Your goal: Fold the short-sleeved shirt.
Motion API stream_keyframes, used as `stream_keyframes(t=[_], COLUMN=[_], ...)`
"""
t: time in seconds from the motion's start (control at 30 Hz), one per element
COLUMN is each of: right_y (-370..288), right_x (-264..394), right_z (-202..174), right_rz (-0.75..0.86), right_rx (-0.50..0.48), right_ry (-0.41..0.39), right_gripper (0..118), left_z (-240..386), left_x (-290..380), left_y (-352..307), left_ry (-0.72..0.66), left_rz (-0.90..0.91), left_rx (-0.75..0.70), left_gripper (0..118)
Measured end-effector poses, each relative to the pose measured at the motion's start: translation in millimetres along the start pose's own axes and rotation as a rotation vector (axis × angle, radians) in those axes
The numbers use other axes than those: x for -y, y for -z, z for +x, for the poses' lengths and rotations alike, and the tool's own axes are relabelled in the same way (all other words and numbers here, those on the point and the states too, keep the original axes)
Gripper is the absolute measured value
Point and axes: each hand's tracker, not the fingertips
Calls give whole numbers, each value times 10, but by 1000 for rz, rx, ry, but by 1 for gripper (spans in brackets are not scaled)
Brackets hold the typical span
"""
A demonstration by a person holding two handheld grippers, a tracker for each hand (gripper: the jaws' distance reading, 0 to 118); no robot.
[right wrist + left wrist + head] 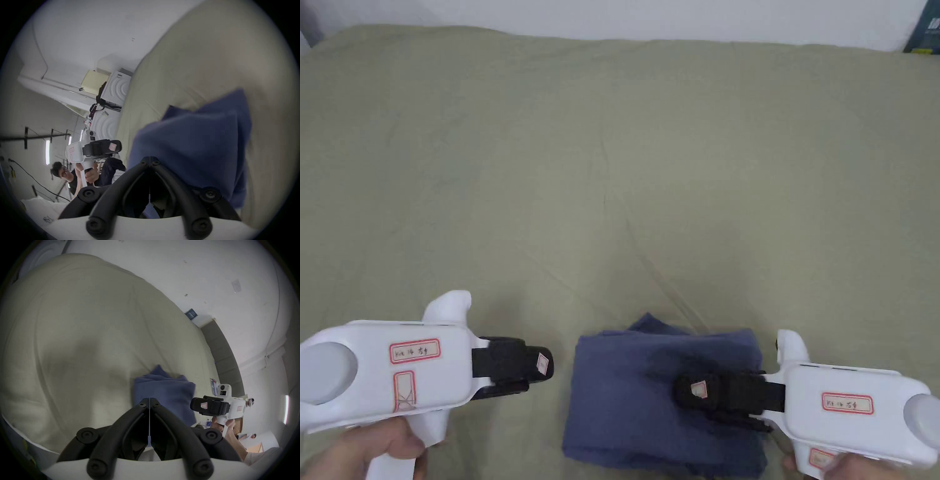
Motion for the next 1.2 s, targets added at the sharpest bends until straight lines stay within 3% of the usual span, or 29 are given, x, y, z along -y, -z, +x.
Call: stream_keyframes(t=[0.03, 0.13, 0.23, 0.27, 0.3, 0.33, 0.5, 0.57, 0.6, 0.63, 0.67, 0.7, 0.73, 0.8, 0.93, 1.0, 1.1, 1.2], right_y=[19, -22, -38, -38, -41, -32, -24, -21, -24, -27, -42, -71, -118, -216, -546, -703, -889, -994], right_x=[6, 7, -1, -5, -10, -7, -9, -12, -16, -15, -21, -24, -33, -24, -39, -80, -202, -320], right_z=[132, 327, 287, 275, 283, 264, 297, 275, 255, 224, 183, 132, 86, -44, -321, -479, -644, -798], right_rz=[-17, -4, -22, -24, -25, -28, -28, -29, -30, -29, -29, -24, -8, 8, 80, 138, 185, 219], right_rx=[-8, -159, -117, -114, -114, -115, -130, -122, -116, -104, -85, -58, -28, 25, -2, 35, 139, 214], right_ry=[26, 146, 85, 79, 80, 85, 111, 111, 112, 112, 101, 82, 63, 18, -34, -69, -145, -181], right_gripper=[1, 1, 1, 1, 1, 1, 1, 1, 1, 1, 1, 1, 1, 1, 1, 1, 1, 1], left_z=[-27, -112, -151, -163, -163, -149, -117, -173, -188, -200, -217, -208, -277, -322, -363, -436, -859, -1453], left_x=[-4, -15, -31, -46, -43, -23, 92, 49, 44, 43, 18, 37, 76, 62, -160, -389, -835, -1292], left_y=[31, 102, 188, 274, 363, 400, 863, 1019, 1053, 1055, 1055, 1063, 1092, 1083, 664, 268, -379, -1025], left_ry=[-3, -15, -46, -54, -62, -98, -87, -73, -73, -65, -55, -22, 3, -103, -2, 27, 86, 40], left_rz=[-23, -50, -68, -105, -161, -198, -270, -233, -235, -213, -208, -223, -203, -229, -200, -177, -142, -111], left_rx=[11, 89, 200, 250, 292, 383, 424, 533, 489, 481, 465, 351, 270, 427, 376, 304, 76, -116], left_gripper=[0, 5, 34, 81, 118, 118, 118, 117, 114, 94, 53, 21, 20, 20, 20, 20, 20, 21])
